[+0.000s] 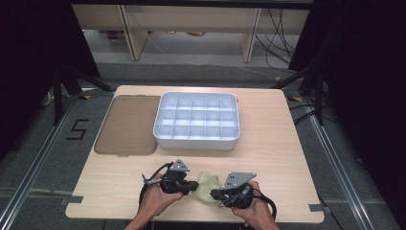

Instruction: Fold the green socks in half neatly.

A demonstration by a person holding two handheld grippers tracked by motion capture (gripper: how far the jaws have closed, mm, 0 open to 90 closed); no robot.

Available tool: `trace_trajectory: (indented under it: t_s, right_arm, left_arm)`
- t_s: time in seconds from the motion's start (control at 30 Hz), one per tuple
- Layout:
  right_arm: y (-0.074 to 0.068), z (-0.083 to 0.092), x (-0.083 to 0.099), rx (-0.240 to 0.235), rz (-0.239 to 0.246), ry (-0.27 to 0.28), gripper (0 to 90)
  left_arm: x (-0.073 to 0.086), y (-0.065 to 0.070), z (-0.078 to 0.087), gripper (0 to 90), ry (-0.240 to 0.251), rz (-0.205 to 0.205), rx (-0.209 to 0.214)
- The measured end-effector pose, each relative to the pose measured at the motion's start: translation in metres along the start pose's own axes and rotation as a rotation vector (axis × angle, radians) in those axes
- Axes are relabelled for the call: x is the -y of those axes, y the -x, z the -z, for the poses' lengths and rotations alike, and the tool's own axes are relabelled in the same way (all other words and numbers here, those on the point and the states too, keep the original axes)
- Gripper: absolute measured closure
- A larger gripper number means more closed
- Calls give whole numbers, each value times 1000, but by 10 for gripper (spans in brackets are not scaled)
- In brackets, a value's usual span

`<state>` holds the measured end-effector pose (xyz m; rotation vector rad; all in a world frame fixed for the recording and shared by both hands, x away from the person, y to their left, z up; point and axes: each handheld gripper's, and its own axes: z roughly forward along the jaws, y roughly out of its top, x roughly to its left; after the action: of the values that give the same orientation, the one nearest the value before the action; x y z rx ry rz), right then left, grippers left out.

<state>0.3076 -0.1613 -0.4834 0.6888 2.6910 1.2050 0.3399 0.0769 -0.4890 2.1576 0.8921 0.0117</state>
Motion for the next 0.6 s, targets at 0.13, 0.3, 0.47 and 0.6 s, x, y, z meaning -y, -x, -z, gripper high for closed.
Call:
trace_trajectory:
  t_s: [0.13,0.3,0.47,0.6]
  right_arm:
    - [-4,-14,-5,-10,25,-9,864]
    - [-5,-26,-9,-18,34,-27,868]
    - [-6,-43,-11,-50,49,-30,869]
    - [-7,-50,-12,-50,51,-43,880]
  left_arm:
    - [0,-2,2,863,-2,8,0]
    - [-2,-3,7,863,-14,-2,-2]
    - [-3,-1,13,864,1,6,-6]
    - [-2,-1,14,864,-20,-25,-4]
